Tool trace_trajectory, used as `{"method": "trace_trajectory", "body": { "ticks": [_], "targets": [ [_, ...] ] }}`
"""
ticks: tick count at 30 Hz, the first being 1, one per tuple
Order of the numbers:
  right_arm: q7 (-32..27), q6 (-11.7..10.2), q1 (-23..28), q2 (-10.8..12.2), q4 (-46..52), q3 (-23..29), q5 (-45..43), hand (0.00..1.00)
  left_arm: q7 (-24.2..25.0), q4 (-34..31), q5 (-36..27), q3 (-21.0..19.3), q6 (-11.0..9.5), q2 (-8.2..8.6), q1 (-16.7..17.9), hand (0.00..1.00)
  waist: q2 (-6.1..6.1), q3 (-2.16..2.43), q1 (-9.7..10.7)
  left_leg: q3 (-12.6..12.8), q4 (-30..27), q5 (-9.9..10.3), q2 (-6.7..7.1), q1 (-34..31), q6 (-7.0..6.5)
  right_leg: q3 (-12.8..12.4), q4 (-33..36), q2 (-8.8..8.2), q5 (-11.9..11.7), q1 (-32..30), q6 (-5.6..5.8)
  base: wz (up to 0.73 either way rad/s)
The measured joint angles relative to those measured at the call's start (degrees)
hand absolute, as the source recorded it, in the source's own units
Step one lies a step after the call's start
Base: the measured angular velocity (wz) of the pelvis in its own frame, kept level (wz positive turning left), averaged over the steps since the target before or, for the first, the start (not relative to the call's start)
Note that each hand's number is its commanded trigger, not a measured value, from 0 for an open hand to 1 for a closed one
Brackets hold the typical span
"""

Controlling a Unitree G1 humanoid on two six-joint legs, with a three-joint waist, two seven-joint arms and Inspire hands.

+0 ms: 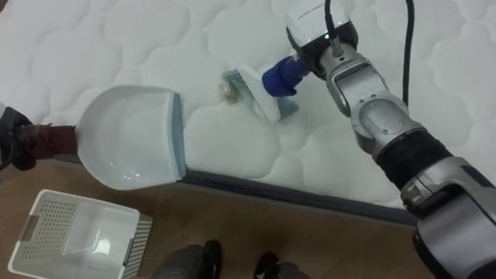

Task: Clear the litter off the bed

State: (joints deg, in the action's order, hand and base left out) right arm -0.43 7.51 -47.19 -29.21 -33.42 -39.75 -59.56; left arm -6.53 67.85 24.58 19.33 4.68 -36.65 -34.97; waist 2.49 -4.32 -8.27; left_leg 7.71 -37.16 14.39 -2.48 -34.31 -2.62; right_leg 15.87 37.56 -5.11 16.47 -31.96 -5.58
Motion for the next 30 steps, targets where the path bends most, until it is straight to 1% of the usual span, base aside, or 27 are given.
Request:
{"method": "trace_trajectory", "body": {
  "ticks": [4, 9, 12, 14, 17, 18, 20, 25, 30],
  "targets": [
    [1.2, 0.0, 0.0, 0.5, 0.3, 0.0, 1.3, 1.00, 1.2, 2.1, -0.1, 1.3, 0.2, -0.01, 0.0, 1.00, -0.09, -0.05, 0.2, 0.0, 0.0, 0.0, 0.07, 0.0, 0.00, 0.0, 0.0, -0.07, 0.0, -0.1, 0.02, 0.00],
    [2.5, 0.0, 0.0, 1.0, 0.8, 0.0, 4.5, 1.00, 2.2, 3.1, -0.5, 1.5, 0.3, -0.01, 0.0, 1.00, -0.18, -0.05, 0.3, 0.0, 0.2, 0.0, 0.11, 0.0, 0.01, 0.0, 0.0, -0.14, 0.0, -0.2, 0.02, 0.00],
    [2.6, 0.0, 0.0, 1.5, 0.8, 0.0, 5.6, 1.00, 2.7, 3.3, -1.6, 1.8, 0.8, -0.01, 0.0, 1.00, -0.28, -0.04, 0.4, 0.0, 0.2, 0.0, 0.04, 0.0, 0.01, -0.1, 0.1, -0.15, 0.0, -0.2, 0.03, 0.00],
    [2.7, 0.0, 0.0, 2.4, 0.9, 0.0, 5.5, 1.00, 3.4, 3.7, -2.6, 2.4, 1.3, -0.01, 0.0, 1.00, -0.34, -0.06, 0.6, 0.0, -0.1, 0.0, -0.07, -0.1, 0.01, -0.1, 0.2, -0.06, 0.0, -0.2, 0.04, 0.00],
    [2.7, -0.2, 0.0, 2.5, 1.7, 0.0, 5.5, 1.00, 3.9, 4.0, -3.8, 2.6, 1.3, -0.01, 0.0, 1.00, -0.42, -0.11, 0.6, 0.0, 0.1, 0.0, -0.06, -0.1, 0.01, -0.1, 0.3, -0.06, 0.0, -0.2, 0.04, 0.00],
    [2.8, -0.2, 0.0, 2.5, 2.4, 0.0, 5.5, 1.00, 4.0, 4.1, -4.5, 3.3, 1.3, -0.01, 0.0, 1.00, -0.48, -0.09, 0.6, -0.1, 0.2, 0.0, 0.00, -0.1, 0.01, -0.1, 0.2, -0.06, 0.0, -0.2, 0.04, 0.00],
    [4.3, -0.2, 0.0, 2.4, 4.8, 0.0, 5.4, 1.00, 4.8, 4.7, -4.9, 3.4, 1.2, -0.01, 0.0, 1.00, -0.79, -0.12, 0.6, -0.1, 0.0, 0.0, -0.08, -0.2, 0.02, -0.1, 0.1, 0.05, 0.0, -0.2, 0.04, 0.00],
    [8.9, -0.2, 0.0, 2.3, 10.2, -0.1, 5.1, 1.00, 7.0, 5.4, -4.9, 3.3, 1.2, 0.00, 0.0, 1.00, -1.41, -0.02, 0.3, -0.1, -0.1, 0.0, -0.08, -0.1, 0.06, -0.2, 0.0, 0.09, 0.0, -0.3, 0.02, 0.00],
    [12.0, -0.5, 0.1, 2.3, 11.8, -0.5, 5.0, 1.00, 8.5, 5.7, -4.9, 3.3, 1.1, 0.01, 0.0, 1.00, -2.21, 0.11, 0.1, -0.1, 0.1, 0.0, 0.10, -0.1, 0.06, -0.2, 0.1, -0.08, 0.0, -0.5, 0.02, 0.00]
  ]
}}
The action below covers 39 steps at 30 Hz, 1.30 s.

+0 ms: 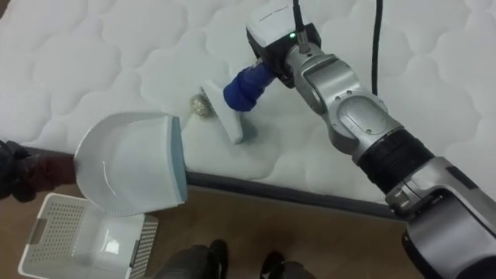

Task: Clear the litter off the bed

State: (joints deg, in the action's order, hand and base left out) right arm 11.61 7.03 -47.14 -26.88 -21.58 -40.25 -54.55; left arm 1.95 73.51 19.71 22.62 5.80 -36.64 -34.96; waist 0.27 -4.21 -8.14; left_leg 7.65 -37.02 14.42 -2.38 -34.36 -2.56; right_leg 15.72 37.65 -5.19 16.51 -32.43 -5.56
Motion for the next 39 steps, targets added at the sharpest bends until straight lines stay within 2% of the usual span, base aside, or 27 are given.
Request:
{"method": "trace_trajectory", "body": {
  "ticks": [4, 7, 12, 14, 19, 22, 27, 33, 35, 39],
  "targets": [
    [1.5, -0.6, 0.0, 0.0, 1.5, -0.4, 0.3, 1.00, 0.1, 0.4, 0.0, 0.0, -0.5, 0.00, 0.0, 1.00, -0.14, 0.08, 0.0, 0.2, 0.2, 0.0, 0.03, 0.1, 0.00, 0.3, 0.3, -0.38, 0.0, -0.2, -0.06, -0.02],
    [1.7, -2.3, 0.0, 0.0, 2.5, -1.1, 1.1, 1.00, 0.1, 1.1, 0.1, 0.1, -1.1, -0.01, 0.0, 1.00, -0.15, 0.08, 0.1, 0.5, 0.2, 0.0, 0.07, 0.7, -0.01, 1.3, 0.3, -0.90, 0.0, 0.3, -0.09, -0.05],
    [2.5, -3.7, 0.0, 2.4, 2.6, -1.2, 5.3, 1.00, 0.1, 1.9, 0.4, 0.1, -1.6, -0.01, 0.0, 1.00, -0.15, 0.08, 0.3, 0.5, 0.3, 0.0, 0.06, 1.5, -0.01, 1.3, 0.2, -0.87, 0.1, 1.2, -0.09, -0.01],
    [3.6, -4.8, 0.0, 3.0, 3.0, -1.2, 9.9, 1.00, 0.1, 2.1, 0.6, 0.1, -2.2, 0.00, 0.0, 1.00, -0.15, 0.09, 0.4, 0.4, 0.2, 0.0, 0.07, 1.5, 0.00, 1.3, 0.3, -0.86, 0.1, 1.2, -0.10, 0.03],
    [4.2, -6.7, 0.2, 5.2, 5.8, -1.2, 14.4, 1.00, 0.1, 2.4, 0.8, 0.1, -2.3, 0.03, 0.0, 1.00, -0.18, 0.07, 0.5, 0.1, -0.2, 0.0, 0.15, 1.5, -0.01, 1.8, 0.5, -1.15, 0.3, 1.5, -0.14, 0.04],
    [4.2, -7.5, 0.3, 5.1, 7.9, -1.2, 16.1, 1.00, 0.1, 2.5, 1.0, 0.1, -2.3, 0.03, 0.0, 1.00, -0.29, 0.06, 0.6, -0.1, -0.5, 0.0, 0.60, 1.4, -0.03, 2.2, 1.2, -1.77, 0.8, 1.5, -0.01, 0.08],
    [4.2, -8.1, 0.6, 4.9, 11.3, -1.2, 18.6, 1.00, 0.1, 3.6, 1.1, 0.1, -2.0, 0.05, 0.1, 1.00, -0.89, 0.11, 0.4, -0.4, -0.5, 0.0, 0.92, 1.4, -0.05, 2.1, 1.4, -1.82, 1.0, 1.4, 0.06, 0.02],
    [4.2, -8.9, 0.7, 4.9, 12.0, -1.2, 18.8, 1.00, 0.0, 4.2, 1.1, 0.1, -1.9, 0.05, 0.2, 1.00, -1.33, 0.41, 0.4, -0.2, -0.5, 0.0, 0.91, 1.9, -0.06, 1.7, 1.9, -1.91, 1.0, 1.6, 0.03, -0.01],
    [4.2, -9.0, 1.2, 4.9, 12.2, -1.2, 18.9, 1.00, 0.0, 4.2, 1.1, 0.1, -1.8, 0.14, 0.5, 1.00, -1.74, 0.77, 0.8, -0.2, -0.4, 0.0, 1.04, 2.4, -0.09, 1.8, 2.0, -2.16, 1.0, 1.9, 0.03, 0.00],
    [4.0, -9.6, 1.6, 4.2, 10.6, -1.1, 24.0, 1.00, -0.4, 4.2, -0.4, 0.1, -1.7, 0.24, 0.8, 1.00, -1.76, 0.78, 1.4, 0.1, 1.1, -0.1, 1.26, 4.1, -0.11, 1.6, 1.7, -2.35, 1.0, 3.3, 0.04, 0.00]
  ]
}}
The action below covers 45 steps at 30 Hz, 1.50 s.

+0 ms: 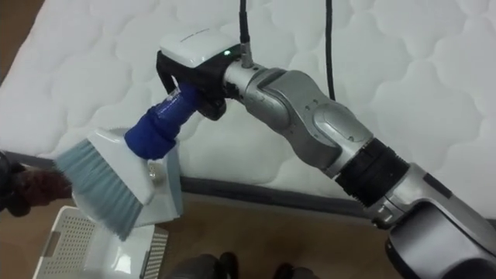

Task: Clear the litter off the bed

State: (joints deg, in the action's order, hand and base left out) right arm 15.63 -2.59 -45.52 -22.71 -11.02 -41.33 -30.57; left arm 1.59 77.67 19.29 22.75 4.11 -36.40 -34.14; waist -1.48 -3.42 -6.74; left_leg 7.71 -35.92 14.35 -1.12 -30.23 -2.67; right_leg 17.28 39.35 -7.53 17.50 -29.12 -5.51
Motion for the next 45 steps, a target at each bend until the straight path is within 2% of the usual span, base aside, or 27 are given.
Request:
{"method": "trace_trajectory", "body": {
  "ticks": [4, 6, 11, 13, 15, 17, 18, 19, 21, 23, 26, 30, 33, 34, 36, 38, 41, 45],
  "targets": [
    [-2.5, -0.5, 0.3, -0.2, -6.9, 1.1, 5.7, 1.00, -1.9, -2.5, -3.4, -0.2, 0.1, 0.11, 1.5, 1.00, 0.02, 0.02, 1.4, -0.2, 0.2, -0.2, 0.02, 0.5, -0.16, 0.4, -0.5, -0.09, 0.0, 1.0, 0.04, 0.04],
    [-4.4, -0.8, 1.9, -0.7, -10.9, 3.5, 6.3, 1.00, -2.4, -4.7, -4.4, -0.9, -0.1, 0.77, 2.2, 1.00, 0.03, 0.04, 1.8, -0.1, 0.3, -0.3, 0.10, 0.8, -0.31, 0.4, -0.6, -0.20, -0.1, 1.4, 0.26, 0.12],
    [-12.3, -0.9, 7.7, -3.1, -22.6, 13.3, 10.5, 1.00, -5.1, -7.7, -6.0, -5.1, -0.4, 4.63, 3.3, 1.00, 0.17, 0.11, 2.3, -0.2, 1.3, -0.7, 1.16, 1.1, -1.10, 0.6, -0.8, -1.14, 0.1, 1.7, 1.09, 0.09],
    [-14.6, -0.8, 9.2, -4.2, -25.5, 16.0, 12.5, 1.00, -5.7, -9.5, -6.2, -5.4, -0.3, 5.30, 4.2, 1.00, 0.45, 0.28, 2.5, -0.2, 2.1, -0.9, 1.50, 1.5, -1.32, 0.5, -1.2, -1.34, -0.1, 1.9, 1.32, 0.03],
    [-16.7, -0.1, 11.0, -5.2, -27.4, 18.6, 14.6, 0.94, -6.2, -11.7, -6.2, -6.4, -0.3, 5.95, 5.6, 1.00, 0.68, 0.49, 2.9, -0.2, 2.8, -1.1, 1.82, 2.3, -1.47, 0.4, -1.4, -1.56, -0.2, 2.6, 1.55, 0.05],
    [-19.3, 0.3, 12.2, -5.4, -29.3, 20.4, 15.7, 0.69, -6.7, -13.4, -6.2, -6.9, -0.3, 6.34, 6.9, 1.00, 0.89, 0.63, 3.3, -0.2, 2.8, -1.1, 1.83, 3.4, -1.47, 0.4, -1.8, -1.51, -0.2, 3.8, 1.63, -0.02],
    [-20.9, 0.7, 13.4, -5.6, -29.8, 21.5, 15.9, 0.20, -7.3, -14.4, -6.1, -7.0, -0.3, 6.67, 7.8, 1.00, 1.16, 0.89, 3.4, -0.1, 2.9, -1.1, 1.82, 4.0, -1.47, 0.3, -2.2, -1.43, -0.1, 4.6, 1.74, -0.05],
    [-22.1, 0.9, 14.3, -5.6, -30.5, 23.2, 16.1, 0.00, -7.7, -15.9, -6.1, -8.2, -0.3, 7.03, 8.8, 1.00, 1.34, 1.29, 3.4, -0.1, 3.6, -1.1, 1.78, 4.7, -1.47, 0.3, -3.1, -1.16, -0.2, 5.3, 1.87, 0.00],
    [-24.4, 1.1, 16.1, -5.6, -31.3, 26.1, 17.4, 0.00, -8.3, -18.9, -6.1, -10.1, -0.3, 7.40, 10.9, 1.00, 1.32, 1.53, 3.9, -0.6, 4.5, -1.1, 1.73, 6.0, -1.43, 0.8, -4.9, -0.66, -0.4, 7.3, 2.22, 0.11],
    [-27.7, 2.0, 19.5, -5.7, -31.8, 29.9, 19.8, 0.00, -8.4, -23.5, -6.0, -12.3, 0.2, 7.71, 14.8, 1.00, 1.26, 2.69, 4.3, -1.5, 6.1, -1.1, 1.86, 8.4, -1.43, 0.8, -7.6, 0.10, -0.9, 10.4, 2.77, 0.16],
    [-30.4, 2.8, 21.0, -5.7, -32.1, 32.6, 24.1, 0.00, -8.5, -26.3, -6.2, -15.0, 1.0, 8.08, 18.7, 1.00, 1.42, 3.19, 4.6, -1.5, 8.3, -1.1, 2.04, 11.5, -1.43, 0.7, -9.8, 0.53, -1.2, 13.4, 3.33, 0.01],
    [-31.7, 3.5, 21.3, -5.7, -32.6, 35.3, 28.0, 0.00, -8.3, -27.7, -6.2, -17.1, 1.9, 8.94, 20.4, 1.00, 1.48, 3.26, 4.8, -1.6, 9.7, -1.2, 2.10, 13.6, -1.41, 0.8, -11.5, 0.90, -1.3, 15.5, 3.48, 0.02],
    [-32.5, 5.2, 23.5, -5.7, -33.0, 36.0, 30.5, 0.00, -8.2, -30.7, -6.2, -18.3, 2.1, 9.06, 22.9, 1.00, 1.74, 3.59, 4.3, -1.9, 10.7, -1.3, 2.02, 15.6, -1.23, 0.1, -13.2, 1.70, -1.7, 17.9, 3.60, 0.03],
    [-32.8, 5.5, 24.3, -5.7, -33.0, 36.2, 30.8, 0.00, -8.1, -31.7, -6.2, -18.4, 2.3, 9.11, 24.1, 1.00, 1.81, 3.86, 4.3, -1.9, 11.1, -1.3, 2.09, 16.2, -1.20, 0.0, -13.5, 1.74, -1.7, 18.4, 3.62, 0.00],
    [-33.4, 6.4, 25.1, -5.7, -33.0, 36.6, 31.1, 0.00, -7.4, -33.0, -6.2, -18.8, 2.7, 9.26, 25.8, 1.00, 1.87, 3.91, 4.4, -2.0, 12.0, -1.3, 2.30, 17.4, -1.11, 0.0, -13.7, 1.66, -1.7, 19.3, 3.66, 0.02],
    [-33.9, 6.4, 25.9, -5.7, -32.8, 36.9, 31.6, 0.00, -7.0, -34.1, -6.2, -19.2, 3.1, 9.66, 27.4, 1.00, 1.99, 4.00, 4.3, -2.1, 12.7, -1.4, 2.41, 18.5, -1.04, 0.2, -14.3, 1.66, -1.7, 20.4, 3.69, 0.00],
    [-34.2, 7.4, 29.1, -5.7, -28.6, 38.4, 31.5, 0.00, -5.6, -37.6, -6.2, -22.3, 3.5, 11.25, 31.1, 1.00, 2.32, 4.21, 3.4, -2.4, 13.4, -1.4, 2.34, 19.9, -1.03, 0.5, -15.8, 2.05, -1.8, 22.2, 3.83, 0.02],
    [-34.2, 7.7, 30.9, -5.7, -26.0, 38.8, 31.5, 0.00, -4.9, -38.5, -6.2, -22.8, 4.3, 11.34, 32.3, 1.00, 2.40, 4.29, 3.2, -3.8, 13.4, -1.4, 2.44, 20.8, -1.00, 1.8, -17.1, 2.32, -1.9, 24.4, 3.94, 0.21]
  ]
}}
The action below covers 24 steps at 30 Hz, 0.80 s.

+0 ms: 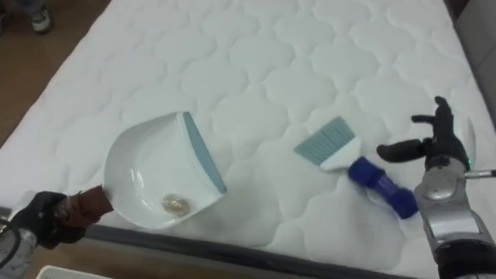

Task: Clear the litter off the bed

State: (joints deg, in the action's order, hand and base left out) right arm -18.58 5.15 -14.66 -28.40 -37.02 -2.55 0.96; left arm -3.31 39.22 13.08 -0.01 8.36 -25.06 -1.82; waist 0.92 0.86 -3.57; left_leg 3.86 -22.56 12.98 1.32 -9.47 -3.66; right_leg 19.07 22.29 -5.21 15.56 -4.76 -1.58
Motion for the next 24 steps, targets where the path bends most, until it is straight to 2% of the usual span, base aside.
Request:
{"method": "trace_trajectory", "body": {
  "ticks": [4, 8, 9, 12, 14, 15, 16, 17, 18, 19, 20, 21, 22, 23, 24],
  "targets": [
    [0.0, 0.1, 0.5, 0.0, 2.7, -0.3, 0.3, 0.00, 0.0, -5.7, -1.4, -1.2, 0.2, 0.03, 4.3, 1.00, 0.17, 0.03, -0.6, -1.4, 0.0, 0.0, 0.11, 0.1, 0.28, 1.4, -0.4, 0.09, 0.0, 0.9, 0.00, 0.17],
    [-0.2, 0.7, 0.5, 0.3, 4.6, -3.0, 0.7, 0.00, 0.0, -6.2, -2.3, -1.3, 0.3, 0.13, 7.0, 1.00, 0.28, -0.09, -1.9, -2.6, 0.6, -0.1, 0.20, 0.1, 0.60, 1.5, -0.5, 0.42, 0.0, 1.2, -0.09, 0.13],
    [-0.2, 0.7, 0.6, 1.0, 5.0, -3.1, 0.8, 0.00, 0.0, -6.2, -2.3, -1.3, 0.4, 0.17, 8.0, 1.00, 0.33, -0.19, -2.2, -3.2, 0.6, -0.1, 0.23, -0.1, 0.78, 1.6, -0.7, 0.61, -0.1, 1.3, -0.18, 0.21],
    [-0.6, 0.9, 1.6, 1.5, 6.1, -4.1, 0.7, 0.00, 0.0, -6.2, -2.3, -2.0, 0.5, 1.49, 9.2, 1.00, 0.62, -0.40, -4.2, -4.5, 0.5, -0.4, 0.46, -1.2, 1.22, 1.8, -0.8, 1.18, -0.1, 1.2, -0.34, 0.34],
    [-0.8, 1.1, 1.8, 1.5, 6.7, -4.8, 0.7, 0.00, 0.0, -6.8, -2.4, -2.1, 0.6, 2.00, 10.0, 1.00, 0.49, -0.46, -4.8, -5.6, -1.2, -0.5, 0.52, -3.1, 1.43, 5.0, -1.8, 1.22, 0.1, 1.9, -0.62, 0.61],
    [-0.8, 1.1, 1.8, 1.5, 6.8, -4.8, 0.7, 0.00, 0.1, -7.1, -2.3, -2.1, 0.7, 2.02, 10.1, 1.00, 0.48, -0.47, -4.8, -5.2, -1.4, -0.6, 0.36, -3.6, 1.48, 5.5, -2.0, 1.18, 0.1, 2.0, -0.69, 0.90],
    [-0.9, 1.1, 2.0, 1.5, 7.3, -4.8, 0.6, 0.00, 0.1, -7.9, -2.3, -2.1, 0.8, 2.06, 10.3, 1.00, 0.45, -0.51, -4.6, -2.9, -2.2, -0.9, -0.47, -4.7, 1.32, 7.0, -2.7, 1.17, 0.3, 2.5, -0.81, 1.02],
    [-1.3, 1.0, 2.6, 1.5, 8.2, -4.8, 0.6, 0.00, 0.2, -8.4, -2.3, -2.1, 0.8, 2.08, 10.2, 1.00, 0.46, -0.53, -4.4, 2.7, -2.6, -1.3, -2.12, -5.7, 0.66, 9.1, -2.9, 0.89, 0.9, 3.0, -0.88, 1.09],
    [-1.5, 1.0, 2.8, 1.5, 8.7, -4.8, 0.6, 0.00, 0.2, -8.7, -2.3, -2.1, 0.8, 2.13, 10.2, 1.00, 0.46, -0.55, -4.2, 5.9, -2.7, -1.6, -2.97, -6.0, 0.25, 10.4, -2.8, 0.62, 1.3, 3.3, -0.83, 1.21],
    [-1.7, 1.0, 3.0, 1.5, 8.9, -4.8, 0.6, 0.00, 0.3, -9.0, -2.4, -2.1, 0.8, 2.25, 10.2, 1.00, 0.27, -0.71, -3.8, 12.5, -2.7, -2.2, -4.61, -6.1, -0.92, 13.4, -2.7, -0.05, 1.9, 4.1, -0.62, 1.22],
    [-2.0, 0.9, 3.0, 1.5, 8.9, -4.7, 0.7, 0.00, 0.3, -9.2, -2.5, -2.1, 0.9, 2.43, 10.2, 1.00, 0.13, -0.87, -3.7, 17.1, -2.4, -2.8, -5.25, -5.9, -1.81, 15.9, -2.6, -0.78, 2.8, 5.0, -0.46, 1.17],
    [-2.3, 0.6, 3.0, 1.4, 8.9, -4.7, 0.8, 0.00, 0.3, -9.4, -2.9, -2.1, 0.9, 2.57, 10.2, 1.00, -0.01, -0.94, -3.7, 19.4, -2.0, -2.9, -5.64, -5.8, -2.07, 17.2, -2.7, -1.04, 3.0, 5.4, -0.36, 1.10],
    [-2.9, 0.1, 3.1, 1.4, 9.2, -4.7, 0.7, 0.00, 0.2, -9.7, -3.9, -2.1, 0.9, 2.93, 10.2, 1.00, -0.19, -1.27, -3.0, 23.9, -2.5, -3.0, -6.69, -5.4, -2.28, 21.5, -3.0, -1.86, 3.3, 6.0, -0.05, 1.03],
    [-3.4, -0.2, 4.1, 1.4, 10.6, -4.7, 0.7, 0.00, 0.2, -10.0, -4.8, -2.1, 0.8, 3.03, 10.2, 1.00, -0.44, -1.32, -3.3, 28.3, -6.4, -1.5, -9.86, -5.7, -1.90, 27.3, -3.2, -2.40, 3.7, 7.3, 0.60, 1.00],
    [-3.4, -0.4, 5.0, 1.5, 11.8, -4.8, 0.6, 0.00, 0.2, -10.0, -4.9, -2.1, 0.8, 3.01, 10.2, 1.00, -0.45, -1.33, -3.3, 29.6, -8.5, -0.4, -11.91, -5.4, -1.43, 29.9, -3.6, -2.38, 3.7, 8.3, 0.99, 0.91]
  ]
}}
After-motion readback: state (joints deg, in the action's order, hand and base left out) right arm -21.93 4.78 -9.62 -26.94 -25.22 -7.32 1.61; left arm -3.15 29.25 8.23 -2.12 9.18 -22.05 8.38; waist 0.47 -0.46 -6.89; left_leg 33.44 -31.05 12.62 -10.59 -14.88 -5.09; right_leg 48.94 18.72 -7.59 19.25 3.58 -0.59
